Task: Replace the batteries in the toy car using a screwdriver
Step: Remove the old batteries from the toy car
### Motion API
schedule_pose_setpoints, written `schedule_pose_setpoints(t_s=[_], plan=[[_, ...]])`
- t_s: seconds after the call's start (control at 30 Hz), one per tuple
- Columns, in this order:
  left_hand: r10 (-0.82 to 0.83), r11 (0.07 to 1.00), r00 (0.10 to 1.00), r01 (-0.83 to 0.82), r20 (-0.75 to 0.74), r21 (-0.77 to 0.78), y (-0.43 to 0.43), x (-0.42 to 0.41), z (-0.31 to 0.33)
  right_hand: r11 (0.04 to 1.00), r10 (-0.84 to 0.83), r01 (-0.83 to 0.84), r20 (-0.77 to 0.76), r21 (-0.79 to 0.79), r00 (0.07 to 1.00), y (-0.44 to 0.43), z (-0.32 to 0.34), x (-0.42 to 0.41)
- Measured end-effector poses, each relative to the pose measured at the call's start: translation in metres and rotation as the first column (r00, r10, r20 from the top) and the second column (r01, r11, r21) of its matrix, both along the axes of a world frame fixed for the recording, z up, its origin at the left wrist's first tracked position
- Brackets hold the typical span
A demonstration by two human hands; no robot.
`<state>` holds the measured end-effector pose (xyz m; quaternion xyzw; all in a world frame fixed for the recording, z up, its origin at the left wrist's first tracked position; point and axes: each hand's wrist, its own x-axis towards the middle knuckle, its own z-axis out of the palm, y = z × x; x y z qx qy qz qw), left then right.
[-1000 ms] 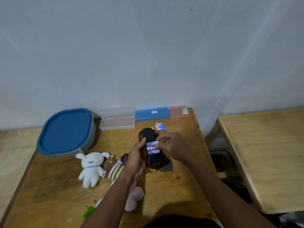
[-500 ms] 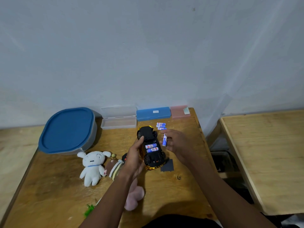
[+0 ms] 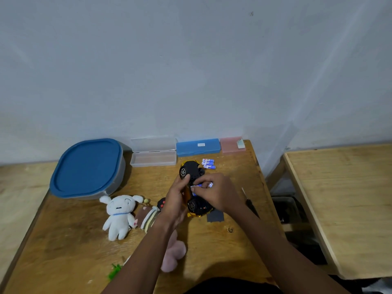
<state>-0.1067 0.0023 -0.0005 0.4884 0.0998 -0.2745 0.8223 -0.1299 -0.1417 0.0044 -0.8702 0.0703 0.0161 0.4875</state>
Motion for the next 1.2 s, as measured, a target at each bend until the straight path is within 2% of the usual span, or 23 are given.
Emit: schedule_pose_setpoints(t_s=[0.23,0.33,0.57,0.73,0.87,0.97,1.03,1.13,1.2], plan=[[-0.025,0.996,0.997,0.019,0.073,0.083,0.002,0.000,0.000,0.998,0.020,-0.021,-0.007,-0.055,1.000,0.005,0.003,-0.001],[-0.027,0.996,0.998,0.023,0.052,0.082,0.002,-0.003,-0.001,0.998,-0.007,0.006,-0.007,-0.070,1.000,0.008,0.003,-0.003],[0.017,0.999,0.999,-0.016,-0.042,0.034,0.000,-0.003,-0.002,0.991,-0.078,0.089,0.115,-0.097,0.990,0.013,0.004,-0.008],[0.046,0.999,0.991,-0.049,-0.123,-0.024,0.004,0.001,-0.002,0.996,0.086,-0.082,0.139,-0.036,0.986,0.006,-0.004,-0.009],[0.035,0.999,0.989,-0.040,-0.144,-0.031,0.004,0.004,-0.003,0.995,0.104,-0.103,0.152,-0.013,0.983,0.003,-0.004,-0.006],[0.026,0.999,0.989,-0.031,-0.148,-0.033,0.004,0.005,-0.004,0.999,0.013,-0.021,0.181,0.045,0.983,0.004,-0.001,-0.003],[0.022,0.999,0.990,-0.027,-0.136,-0.031,0.003,0.006,-0.003,0.988,-0.100,0.081,0.143,0.133,0.985,0.003,0.005,-0.001],[0.013,0.999,0.993,-0.017,-0.114,-0.037,0.002,0.007,-0.003,0.886,-0.235,0.238,-0.057,0.397,0.970,0.000,0.016,0.004],[0.024,0.999,0.995,-0.027,-0.100,-0.027,0.002,0.007,-0.004,0.830,-0.247,0.308,-0.190,0.466,0.950,-0.005,0.020,0.004]])
